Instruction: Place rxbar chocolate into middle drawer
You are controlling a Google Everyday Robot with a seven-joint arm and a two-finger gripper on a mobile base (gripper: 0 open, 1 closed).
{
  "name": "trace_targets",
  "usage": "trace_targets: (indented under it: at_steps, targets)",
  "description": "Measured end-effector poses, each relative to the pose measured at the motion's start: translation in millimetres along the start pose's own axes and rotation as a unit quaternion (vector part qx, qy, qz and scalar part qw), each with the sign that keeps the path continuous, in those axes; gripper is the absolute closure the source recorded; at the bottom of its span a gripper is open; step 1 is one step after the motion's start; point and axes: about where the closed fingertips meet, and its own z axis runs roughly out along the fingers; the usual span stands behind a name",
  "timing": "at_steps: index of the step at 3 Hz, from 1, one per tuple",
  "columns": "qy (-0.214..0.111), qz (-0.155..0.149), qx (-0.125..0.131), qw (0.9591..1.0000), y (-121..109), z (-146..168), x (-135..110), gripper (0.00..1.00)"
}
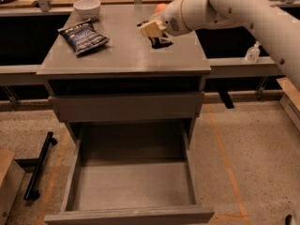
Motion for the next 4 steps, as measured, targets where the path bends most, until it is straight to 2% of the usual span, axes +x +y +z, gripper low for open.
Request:
trace_targets:
  at_steps: [1, 2, 3, 4]
  targets:
    - [0.020, 0.001, -0.043, 0.9989, 36.1, -23.1, 12.0, 1.00]
    - [0.035, 0.037, -0.084, 0.9951, 77.2, -37.4, 41.8, 1.00]
    - [0.061, 0.087, -0.115, 0.9876, 119.2, -44.2, 90.8, 1.00]
    - [0.076, 0.095, -0.126, 0.9846, 131.1, -39.7, 109.1, 1.00]
